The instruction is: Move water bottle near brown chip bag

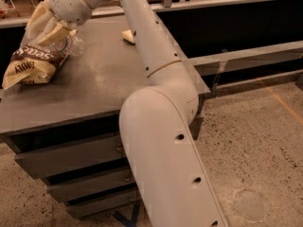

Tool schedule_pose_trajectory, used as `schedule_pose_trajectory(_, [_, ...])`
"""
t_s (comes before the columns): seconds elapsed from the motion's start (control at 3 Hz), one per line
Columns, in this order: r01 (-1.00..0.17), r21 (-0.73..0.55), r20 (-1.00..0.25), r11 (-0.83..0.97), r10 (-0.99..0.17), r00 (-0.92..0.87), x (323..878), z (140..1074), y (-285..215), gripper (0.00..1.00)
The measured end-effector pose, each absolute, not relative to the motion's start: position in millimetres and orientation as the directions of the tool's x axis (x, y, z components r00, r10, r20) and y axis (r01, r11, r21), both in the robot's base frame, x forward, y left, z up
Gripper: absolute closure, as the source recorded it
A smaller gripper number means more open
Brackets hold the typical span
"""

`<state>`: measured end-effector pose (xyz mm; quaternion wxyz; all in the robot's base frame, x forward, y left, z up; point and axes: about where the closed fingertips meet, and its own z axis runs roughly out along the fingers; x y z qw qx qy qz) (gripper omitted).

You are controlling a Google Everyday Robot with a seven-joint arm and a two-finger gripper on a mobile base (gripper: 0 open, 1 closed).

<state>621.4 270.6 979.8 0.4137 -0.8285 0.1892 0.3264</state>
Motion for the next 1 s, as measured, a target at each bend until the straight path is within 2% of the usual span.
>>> schedule_pose_trajectory(0.33, [-0.597,-0.578,-0.698,-0.556,-0.042,0.715,627,984,280,0.12])
schedule_pose_trajectory(0.67, [-0.614,-0.595,-0.701,-0.519,-0.038,0.712,633,988,294,0.00])
schedule_pose_trajectory(1.0, [-0.614,-0.595,-0.701,-0.519,-0.038,0.712,633,988,294,0.00])
